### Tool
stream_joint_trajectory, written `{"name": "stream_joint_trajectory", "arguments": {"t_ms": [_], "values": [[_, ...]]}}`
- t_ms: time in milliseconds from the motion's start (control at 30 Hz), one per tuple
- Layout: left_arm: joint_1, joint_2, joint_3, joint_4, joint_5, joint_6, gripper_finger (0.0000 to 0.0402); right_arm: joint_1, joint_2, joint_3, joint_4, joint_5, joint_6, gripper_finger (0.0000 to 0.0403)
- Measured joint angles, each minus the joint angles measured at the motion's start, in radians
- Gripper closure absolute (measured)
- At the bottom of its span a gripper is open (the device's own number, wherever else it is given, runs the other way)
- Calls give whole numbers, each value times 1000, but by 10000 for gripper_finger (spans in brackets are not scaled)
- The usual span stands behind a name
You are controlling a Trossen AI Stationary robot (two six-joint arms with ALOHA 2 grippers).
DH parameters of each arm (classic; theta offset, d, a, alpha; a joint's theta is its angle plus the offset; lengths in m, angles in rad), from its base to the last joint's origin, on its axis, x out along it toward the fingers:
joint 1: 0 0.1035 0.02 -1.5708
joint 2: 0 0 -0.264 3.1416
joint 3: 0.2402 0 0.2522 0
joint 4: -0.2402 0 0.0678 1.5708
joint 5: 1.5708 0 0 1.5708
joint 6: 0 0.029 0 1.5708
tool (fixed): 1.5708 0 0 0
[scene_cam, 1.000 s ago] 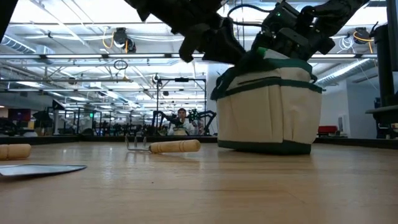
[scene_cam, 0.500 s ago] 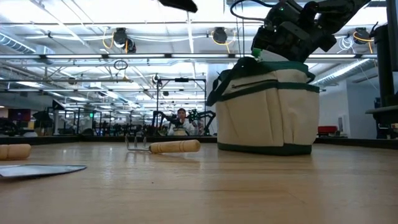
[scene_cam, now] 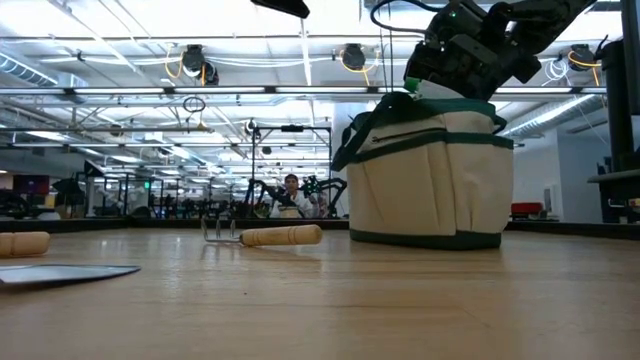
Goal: Pick & Place Garden tools in Gardening bag
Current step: Put the brown hand rake into the gardening bag
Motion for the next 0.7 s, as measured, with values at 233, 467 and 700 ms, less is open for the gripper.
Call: {"name": "stream_joint_trajectory", "arguments": {"t_ms": [233,467,700], "values": [[0,0,0,-1,0,1,270,0,0,0,-1,0,0,302],[-1,0,0,-5,0,-29,270,0,0,0,-1,0,0,301],[-1,0,0,-28,0,-45,270,0,0,0,-1,0,0,301]]}}
